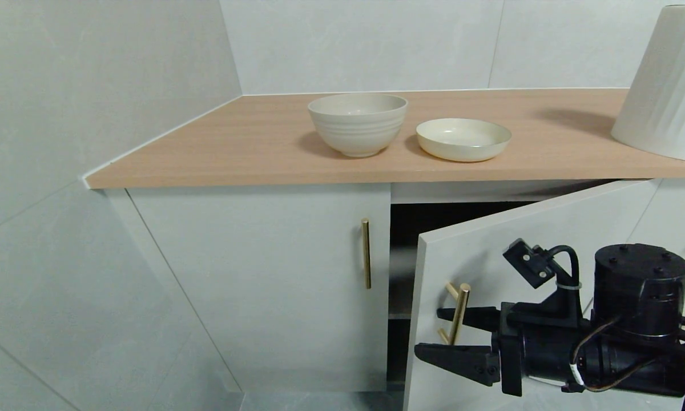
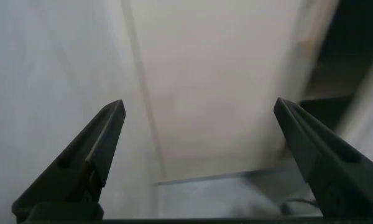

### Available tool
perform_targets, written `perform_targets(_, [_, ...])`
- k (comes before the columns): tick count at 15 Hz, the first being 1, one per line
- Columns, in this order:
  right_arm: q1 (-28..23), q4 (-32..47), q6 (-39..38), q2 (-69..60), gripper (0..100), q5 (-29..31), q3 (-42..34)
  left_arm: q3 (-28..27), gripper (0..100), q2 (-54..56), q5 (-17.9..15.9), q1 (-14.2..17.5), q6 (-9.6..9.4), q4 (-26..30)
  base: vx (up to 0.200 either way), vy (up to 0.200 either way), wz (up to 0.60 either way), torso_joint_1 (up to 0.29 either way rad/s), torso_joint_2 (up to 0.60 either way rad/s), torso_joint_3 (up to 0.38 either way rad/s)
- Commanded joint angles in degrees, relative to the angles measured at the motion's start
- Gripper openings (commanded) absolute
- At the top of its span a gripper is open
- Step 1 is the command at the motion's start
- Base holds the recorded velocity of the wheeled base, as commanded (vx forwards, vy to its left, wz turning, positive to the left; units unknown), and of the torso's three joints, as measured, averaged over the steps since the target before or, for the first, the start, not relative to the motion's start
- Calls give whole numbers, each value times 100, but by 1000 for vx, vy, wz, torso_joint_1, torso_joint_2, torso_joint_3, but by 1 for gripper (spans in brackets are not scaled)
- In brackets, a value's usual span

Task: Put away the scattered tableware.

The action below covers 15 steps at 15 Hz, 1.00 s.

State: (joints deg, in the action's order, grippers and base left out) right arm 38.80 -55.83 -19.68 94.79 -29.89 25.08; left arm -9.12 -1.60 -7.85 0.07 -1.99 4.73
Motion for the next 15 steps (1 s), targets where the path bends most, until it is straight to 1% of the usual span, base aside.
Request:
perform_targets(1, [5,-7,-1,-5,100,-17,6,-1215,100,-1326,-709,-34,5,555,0,0,0,0,0,0])
perform_targets(2, [5,-7,-1,-5,100,-17,6,-1488,100,-1941,-982,-60,5,555,0,0,0,0,0,0])
perform_targets(3, [5,-7,-1,-5,100,-17,6,-1892,100,-2864,-1359,-78,5,547,0,0,0,0,0,0])
perform_targets(4, [5,-15,-1,-5,100,-17,6,-2156,100,-3558,-1623,-95,-3,485,0,0,0,0,0,0])
perform_targets(5, [5,-7,-1,-5,100,-17,6,-2314,100,-4024,-1755,-122,-3,415,0,0,0,0,0,0])
perform_targets(6, [5,-7,-1,-14,100,-17,6,-2604,100,-5087,-1860,-209,-12,28,0,0,0,0,0,0])
perform_targets(7, [5,-7,-1,-14,100,-17,-3,-2700,100,-5711,-1860,-359,-3,-385,0,0,0,0,0,0])
perform_targets(9, [5,-7,-1,-14,100,-17,-3,-2683,100,-6582,-1834,-605,14,-1246,0,0,0,0,0,0])
perform_targets(10, [5,-7,-1,-5,100,-17,-3,-2665,100,-6915,-1834,-807,49,-1554,0,0,0,0,0,0])
perform_targets(11, [13,-7,-1,-5,100,-17,-3,-2665,100,-7065,-1834,-1027,120,-1624,0,0,0,0,0,0])
perform_targets(12, [13,-15,-1,-5,100,-17,-3,-2665,100,-7126,-1834,-1326,287,-1624,0,0,0,0,0,0])
perform_targets(13, [13,-7,-1,4,100,-17,6,-2665,100,-7144,-1869,-1695,585,-1624,0,0,0,0,0,0])
perform_targets(14, [5,-7,-1,-5,100,-17,-12,-2639,100,-7188,-1869,-2011,788,-1624,0,0,0,0,0,0])
perform_targets(15, [5,-7,-1,-5,100,-17,-3,-2604,100,-7258,-1869,-2319,946,-1633,0,0,0,0,0,0])
